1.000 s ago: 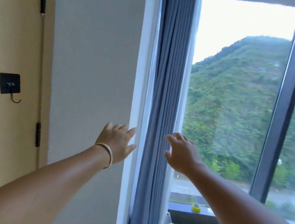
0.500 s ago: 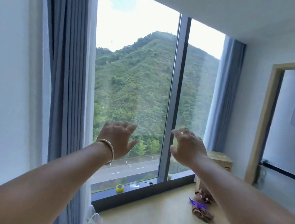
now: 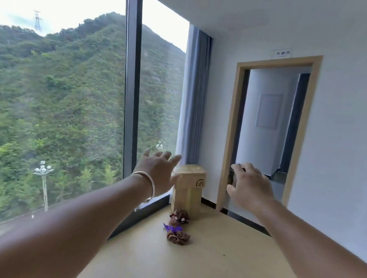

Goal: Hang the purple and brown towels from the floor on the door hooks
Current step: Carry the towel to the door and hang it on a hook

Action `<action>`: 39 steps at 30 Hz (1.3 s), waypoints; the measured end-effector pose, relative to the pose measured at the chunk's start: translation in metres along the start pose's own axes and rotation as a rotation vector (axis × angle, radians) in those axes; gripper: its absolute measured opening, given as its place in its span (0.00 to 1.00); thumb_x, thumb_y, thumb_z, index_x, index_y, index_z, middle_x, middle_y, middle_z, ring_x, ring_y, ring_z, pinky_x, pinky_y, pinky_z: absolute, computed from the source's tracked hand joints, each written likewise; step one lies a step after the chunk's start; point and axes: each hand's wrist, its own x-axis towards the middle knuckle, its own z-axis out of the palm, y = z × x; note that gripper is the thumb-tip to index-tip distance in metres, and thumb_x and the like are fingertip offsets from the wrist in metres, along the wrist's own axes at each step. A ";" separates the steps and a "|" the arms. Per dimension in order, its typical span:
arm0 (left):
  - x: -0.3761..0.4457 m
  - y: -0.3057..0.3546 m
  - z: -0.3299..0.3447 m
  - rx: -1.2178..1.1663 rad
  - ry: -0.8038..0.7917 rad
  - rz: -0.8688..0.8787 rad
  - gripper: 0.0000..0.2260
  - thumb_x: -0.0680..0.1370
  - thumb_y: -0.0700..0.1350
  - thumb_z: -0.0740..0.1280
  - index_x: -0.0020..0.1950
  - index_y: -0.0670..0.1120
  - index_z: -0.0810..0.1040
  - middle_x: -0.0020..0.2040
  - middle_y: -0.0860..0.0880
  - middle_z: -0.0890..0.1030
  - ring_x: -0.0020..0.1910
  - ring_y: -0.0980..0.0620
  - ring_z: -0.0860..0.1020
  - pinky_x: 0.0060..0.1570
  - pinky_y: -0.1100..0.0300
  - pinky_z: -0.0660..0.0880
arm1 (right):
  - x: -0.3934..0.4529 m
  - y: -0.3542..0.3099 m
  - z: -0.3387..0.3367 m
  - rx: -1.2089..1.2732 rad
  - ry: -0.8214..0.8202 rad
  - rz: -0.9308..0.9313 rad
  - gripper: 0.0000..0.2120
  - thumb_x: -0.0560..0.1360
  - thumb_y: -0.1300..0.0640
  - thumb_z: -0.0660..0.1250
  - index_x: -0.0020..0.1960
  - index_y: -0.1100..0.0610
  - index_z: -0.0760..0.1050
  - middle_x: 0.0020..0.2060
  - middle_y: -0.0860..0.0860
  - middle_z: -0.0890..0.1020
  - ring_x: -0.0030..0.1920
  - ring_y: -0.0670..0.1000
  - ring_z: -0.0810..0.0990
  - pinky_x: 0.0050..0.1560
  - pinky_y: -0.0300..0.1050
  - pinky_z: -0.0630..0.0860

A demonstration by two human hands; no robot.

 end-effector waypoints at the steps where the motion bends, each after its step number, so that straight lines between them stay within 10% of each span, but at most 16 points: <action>1: 0.013 0.017 0.004 -0.018 0.005 0.029 0.27 0.79 0.63 0.53 0.76 0.54 0.57 0.72 0.50 0.68 0.69 0.48 0.69 0.70 0.41 0.60 | -0.002 0.020 0.000 -0.028 -0.002 0.030 0.26 0.76 0.46 0.61 0.72 0.50 0.63 0.67 0.53 0.68 0.66 0.55 0.68 0.61 0.52 0.69; 19: 0.214 0.238 0.081 -0.253 0.091 0.416 0.26 0.80 0.62 0.52 0.75 0.53 0.57 0.72 0.49 0.68 0.69 0.47 0.70 0.71 0.41 0.57 | 0.025 0.250 0.021 -0.219 -0.099 0.437 0.29 0.77 0.44 0.58 0.76 0.50 0.57 0.75 0.53 0.58 0.73 0.55 0.60 0.67 0.52 0.63; 39: 0.487 0.341 0.200 -0.380 0.084 0.519 0.25 0.79 0.63 0.53 0.74 0.54 0.58 0.70 0.50 0.70 0.66 0.47 0.72 0.70 0.40 0.59 | 0.217 0.401 0.100 -0.307 -0.129 0.566 0.28 0.78 0.46 0.58 0.75 0.50 0.56 0.74 0.52 0.59 0.72 0.54 0.62 0.64 0.50 0.65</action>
